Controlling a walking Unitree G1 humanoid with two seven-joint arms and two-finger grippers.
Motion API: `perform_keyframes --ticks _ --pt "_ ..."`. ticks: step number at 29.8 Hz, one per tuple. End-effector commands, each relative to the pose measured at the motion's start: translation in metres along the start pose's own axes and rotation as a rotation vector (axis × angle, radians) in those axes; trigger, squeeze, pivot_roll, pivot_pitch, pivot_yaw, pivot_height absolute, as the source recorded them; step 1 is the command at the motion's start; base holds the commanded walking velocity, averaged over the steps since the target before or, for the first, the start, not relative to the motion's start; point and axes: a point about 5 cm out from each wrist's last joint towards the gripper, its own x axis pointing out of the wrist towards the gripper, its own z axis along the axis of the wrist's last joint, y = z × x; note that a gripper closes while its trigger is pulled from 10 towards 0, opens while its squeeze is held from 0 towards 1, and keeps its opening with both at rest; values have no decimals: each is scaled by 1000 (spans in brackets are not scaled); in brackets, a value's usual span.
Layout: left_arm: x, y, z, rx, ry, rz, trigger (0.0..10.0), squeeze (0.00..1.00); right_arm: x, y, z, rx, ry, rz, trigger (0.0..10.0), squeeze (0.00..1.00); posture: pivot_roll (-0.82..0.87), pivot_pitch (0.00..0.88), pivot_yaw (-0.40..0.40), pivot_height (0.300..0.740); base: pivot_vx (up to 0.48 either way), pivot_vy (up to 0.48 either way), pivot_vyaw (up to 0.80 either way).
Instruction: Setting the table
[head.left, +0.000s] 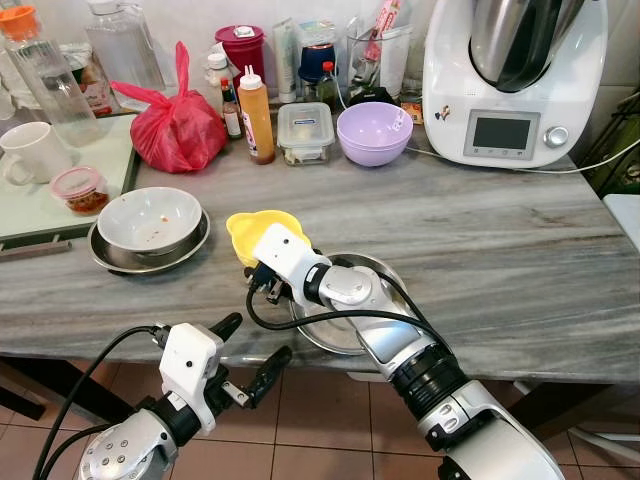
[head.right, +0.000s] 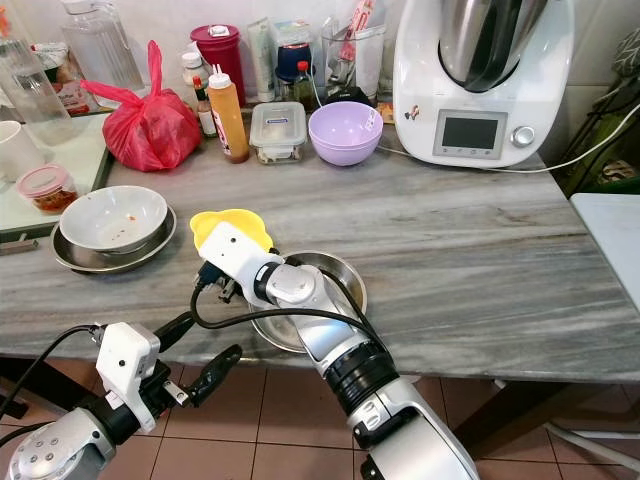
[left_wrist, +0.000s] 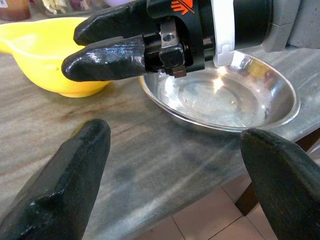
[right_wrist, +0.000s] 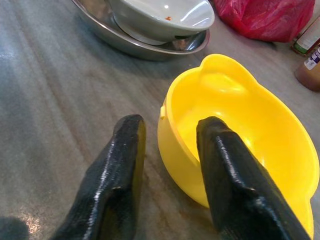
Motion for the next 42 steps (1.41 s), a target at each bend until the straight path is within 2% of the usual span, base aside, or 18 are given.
perform_keyframes --ticks 1,2,3,6,11,17,19,21,28,31,32,35,42 --pt "1 2 0 5 3 4 10000 0 2 -2 6 -10 -13 -1 10000 922 -40 80 38 740 0 0 0" --pt "1 2 -1 5 3 3 10000 0 2 -2 6 -8 -13 0 10000 937 -40 80 38 740 0 0 0" --pt "1 2 -2 5 5 4 10000 0 1 -3 6 -11 -15 -5 10000 1000 -40 77 40 740 0 0 0" --pt "1 4 -3 4 7 5 10000 0 0 -5 8 -15 -28 -16 10000 1000 -40 77 40 740 0 0 0" --pt "1 5 -4 6 4 11 10000 0 -11 -20 22 -24 -148 -122 10000 1000 -37 73 40 740 0 0 0" --pt "1 6 -5 8 -7 15 10000 0 -32 -39 26 -13 -237 -250 10000 1000 -43 65 38 740 0 0 0" --pt "1 6 -5 11 -14 16 10000 0 -45 -48 23 -54 -246 -326 10000 1000 -47 64 39 740 0 0 0" --pt "1 7 -5 12 -17 17 10000 0 -54 -51 23 -57 -254 -357 10000 1000 -51 64 40 740 0 0 0" --pt "1 7 0 15 -33 9 10000 0 -81 -54 10 -39 -238 -420 10000 1000 -62 71 41 740 0 0 0" --pt "1 7 1 14 -32 4 10000 0 -85 -54 7 -36 -235 -428 10000 1000 -66 72 41 740 0 0 0" --pt "1 6 2 12 -35 -7 10000 0 -95 -53 0 -26 -219 -445 10000 1000 -68 73 43 740 0 0 0" --pt "3 5 4 -8 -48 -32 10000 0 -107 -52 -11 14 -201 -451 10000 1000 -68 73 43 740 0 0 0" --pt "5 3 5 -11 -41 -67 10000 0 -126 -51 -27 5 -115 -430 10000 1000 -95 80 55 740 0 0 0"
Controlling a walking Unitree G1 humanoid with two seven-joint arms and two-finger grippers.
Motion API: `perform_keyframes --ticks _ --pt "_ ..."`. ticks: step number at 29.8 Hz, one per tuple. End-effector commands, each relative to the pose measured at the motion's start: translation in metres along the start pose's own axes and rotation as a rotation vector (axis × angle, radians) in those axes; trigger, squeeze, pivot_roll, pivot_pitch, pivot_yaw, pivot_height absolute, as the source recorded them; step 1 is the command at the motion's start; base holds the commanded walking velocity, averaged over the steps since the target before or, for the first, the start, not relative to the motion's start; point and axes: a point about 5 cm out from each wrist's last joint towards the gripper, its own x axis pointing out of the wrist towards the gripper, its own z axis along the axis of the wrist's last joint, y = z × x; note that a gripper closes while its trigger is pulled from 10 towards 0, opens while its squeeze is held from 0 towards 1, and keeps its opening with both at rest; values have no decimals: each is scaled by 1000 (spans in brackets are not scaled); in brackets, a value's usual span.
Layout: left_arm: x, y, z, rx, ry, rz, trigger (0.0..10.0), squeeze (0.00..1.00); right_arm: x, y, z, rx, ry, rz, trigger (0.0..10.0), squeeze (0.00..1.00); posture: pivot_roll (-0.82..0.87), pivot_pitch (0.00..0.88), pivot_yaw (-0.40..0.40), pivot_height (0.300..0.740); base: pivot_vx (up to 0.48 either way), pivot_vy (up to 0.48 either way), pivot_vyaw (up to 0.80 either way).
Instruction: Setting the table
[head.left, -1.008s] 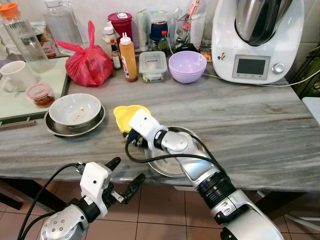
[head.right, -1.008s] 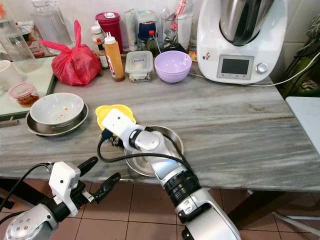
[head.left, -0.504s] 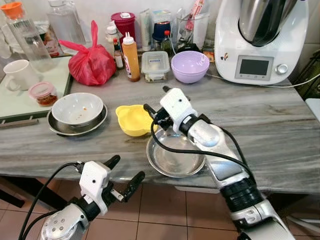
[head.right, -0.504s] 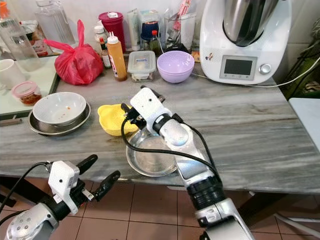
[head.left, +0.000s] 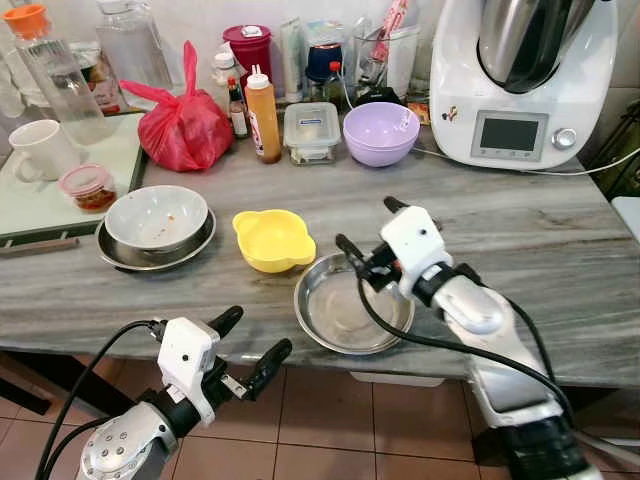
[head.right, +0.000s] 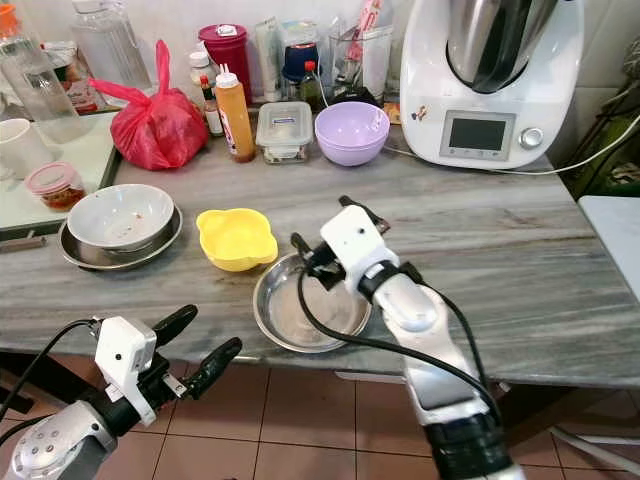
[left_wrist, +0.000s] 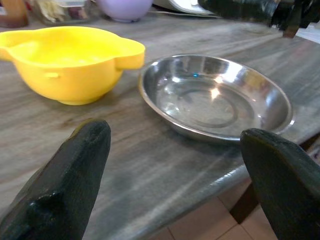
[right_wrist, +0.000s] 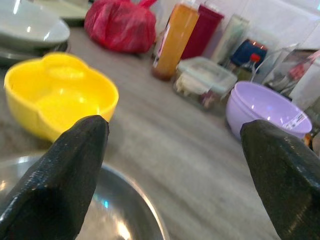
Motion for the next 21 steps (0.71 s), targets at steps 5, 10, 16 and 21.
perform_keyframes --ticks 5,10,16,21 --pt "1 -1 5 5 4 -40 10000 0 -9 4 -8 17 86 77 10000 1000 -96 80 57 740 0 0 0" --pt "2 -1 7 11 7 -45 10000 0 -6 17 -13 37 126 135 10000 1000 -89 79 53 740 0 0 0" --pt "2 1 10 22 -8 -8 10000 0 -4 29 -15 121 165 201 10000 1000 -78 76 44 740 0 0 0" --pt "3 6 16 27 -36 34 10000 0 -1 34 -23 162 235 230 10000 1000 -72 76 38 740 0 0 0"
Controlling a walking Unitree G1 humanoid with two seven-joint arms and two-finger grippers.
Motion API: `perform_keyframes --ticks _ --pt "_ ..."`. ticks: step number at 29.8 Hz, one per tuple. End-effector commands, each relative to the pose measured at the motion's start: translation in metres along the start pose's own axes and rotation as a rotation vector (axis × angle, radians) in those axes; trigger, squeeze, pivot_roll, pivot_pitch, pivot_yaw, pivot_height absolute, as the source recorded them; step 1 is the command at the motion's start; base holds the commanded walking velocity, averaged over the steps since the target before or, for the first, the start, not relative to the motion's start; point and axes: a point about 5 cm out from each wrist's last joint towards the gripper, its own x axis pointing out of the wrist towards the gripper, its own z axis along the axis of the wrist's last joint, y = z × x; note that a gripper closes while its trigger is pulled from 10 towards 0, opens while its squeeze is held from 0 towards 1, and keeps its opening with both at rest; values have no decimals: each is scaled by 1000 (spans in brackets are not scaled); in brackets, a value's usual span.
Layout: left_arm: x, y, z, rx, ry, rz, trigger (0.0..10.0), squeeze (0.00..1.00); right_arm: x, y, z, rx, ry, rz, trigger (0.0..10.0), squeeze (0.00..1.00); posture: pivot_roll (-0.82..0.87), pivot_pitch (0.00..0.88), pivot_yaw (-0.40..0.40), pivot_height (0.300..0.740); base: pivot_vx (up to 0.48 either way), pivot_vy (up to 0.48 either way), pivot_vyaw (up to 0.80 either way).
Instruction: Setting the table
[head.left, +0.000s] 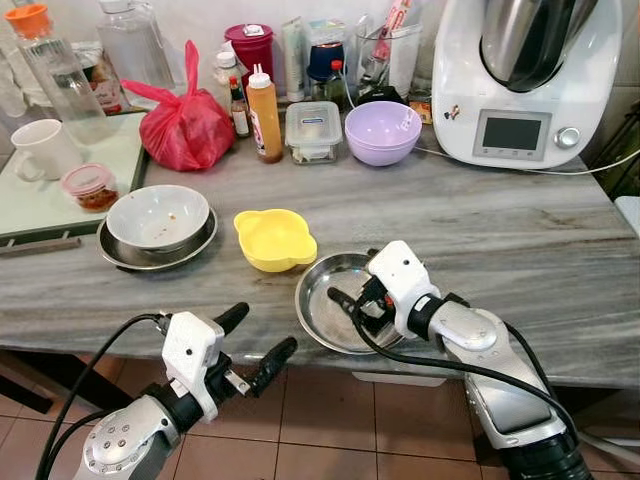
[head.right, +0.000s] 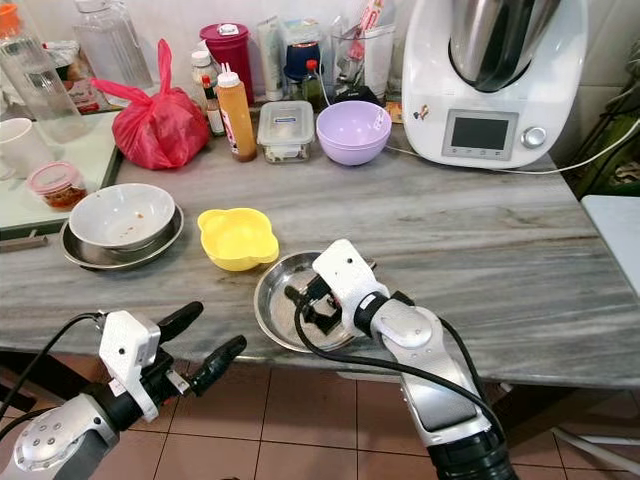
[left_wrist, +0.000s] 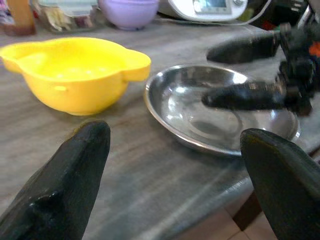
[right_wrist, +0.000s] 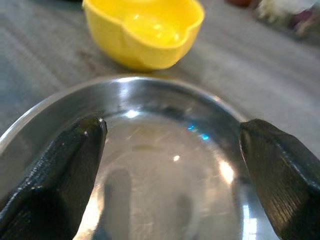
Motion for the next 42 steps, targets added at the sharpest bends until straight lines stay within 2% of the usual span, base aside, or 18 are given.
perform_keyframes --ticks 1,10,17,19,21,32,39,42 --pt "0 4 9 23 -18 15 10000 0 3 1 1 9 16 13 10000 1000 -69 77 35 740 0 0 0" --pt "-4 2 9 31 -17 22 10000 0 11 0 -17 70 134 9 10000 1000 -62 78 33 740 0 0 0" --pt "-4 1 8 28 -14 25 10000 0 18 4 -23 87 168 29 10000 1000 -57 82 34 740 0 0 0" --pt "-3 2 9 29 -12 27 10000 0 21 4 -26 88 176 31 10000 949 -52 84 30 740 0 0 0" --pt "-2 3 11 30 -12 34 10000 0 24 4 -28 87 182 27 10000 945 -47 85 29 740 0 0 0" --pt "-3 -1 12 27 -8 38 10000 0 40 1 -29 78 183 16 10000 890 -37 91 32 740 0 0 0" --pt "-6 -3 12 28 -3 36 10000 0 41 -3 -27 72 165 1 10000 882 -37 95 33 740 0 0 0" --pt "-6 -4 12 26 -3 35 10000 0 36 -10 -19 80 119 -31 10000 886 -38 94 35 740 0 0 0"
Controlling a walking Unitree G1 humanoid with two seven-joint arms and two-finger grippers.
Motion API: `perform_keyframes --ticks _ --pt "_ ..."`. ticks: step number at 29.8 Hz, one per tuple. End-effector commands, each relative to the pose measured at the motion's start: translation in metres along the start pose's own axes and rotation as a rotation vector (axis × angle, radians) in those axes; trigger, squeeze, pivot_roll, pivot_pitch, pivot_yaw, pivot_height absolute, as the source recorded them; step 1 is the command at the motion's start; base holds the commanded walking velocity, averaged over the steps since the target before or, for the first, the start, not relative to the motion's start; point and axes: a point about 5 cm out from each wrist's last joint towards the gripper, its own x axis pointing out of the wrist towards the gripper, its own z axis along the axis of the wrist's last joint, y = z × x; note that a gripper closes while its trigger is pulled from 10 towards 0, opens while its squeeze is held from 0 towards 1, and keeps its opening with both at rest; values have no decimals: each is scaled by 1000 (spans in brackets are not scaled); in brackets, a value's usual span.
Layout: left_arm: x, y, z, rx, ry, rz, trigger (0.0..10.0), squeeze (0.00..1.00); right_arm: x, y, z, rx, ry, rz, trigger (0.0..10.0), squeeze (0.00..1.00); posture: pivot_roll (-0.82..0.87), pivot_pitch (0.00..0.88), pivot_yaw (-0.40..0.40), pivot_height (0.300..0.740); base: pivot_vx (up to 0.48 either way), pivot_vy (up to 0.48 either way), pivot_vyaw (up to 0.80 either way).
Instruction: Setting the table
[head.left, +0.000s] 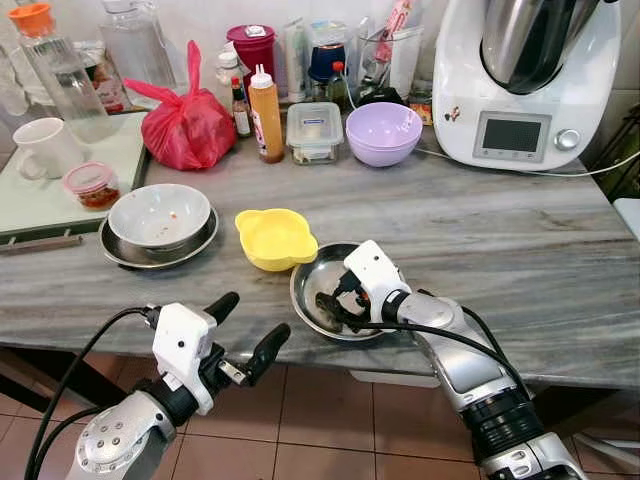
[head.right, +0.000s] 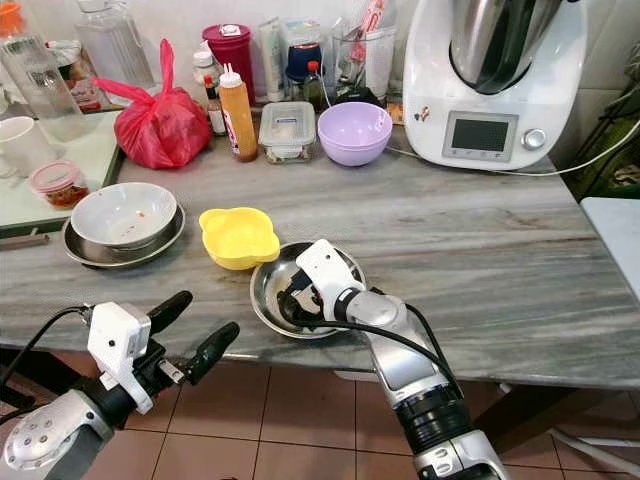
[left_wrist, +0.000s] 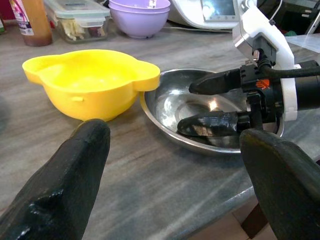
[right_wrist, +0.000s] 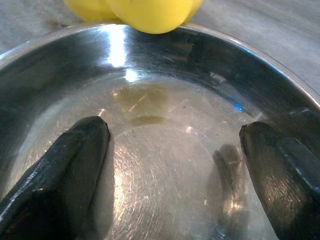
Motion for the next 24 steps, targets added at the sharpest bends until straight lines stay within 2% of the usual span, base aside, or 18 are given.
perform_keyframes --ticks 1,9,14,19,20,21,24 --pt "-3 -1 2 13 6 -1 10000 0 -5 -5 -2 20 -6 -28 10000 886 -38 94 35 740 0 0 0" --pt "2 5 5 18 1 -1 10000 0 -25 -19 17 11 -132 -71 10000 878 -51 85 43 740 0 0 0" --pt "4 4 3 19 1 -8 10000 0 -31 -22 24 36 -195 -84 10000 878 -66 78 47 740 0 0 0" --pt "8 5 8 28 -18 -12 10000 0 -43 -27 44 56 -349 -153 10000 878 -76 72 48 740 0 0 0" --pt "9 5 9 33 -27 -5 10000 0 -48 -30 48 34 -383 -191 10000 882 -76 72 48 740 0 0 0" --pt "9 6 11 44 -47 15 10000 0 -54 -33 53 -26 -416 -250 10000 882 -78 70 48 740 0 0 0" --pt "10 7 14 53 -74 50 10000 0 -60 -37 54 -65 -431 -319 10000 882 -79 69 48 740 0 0 0"
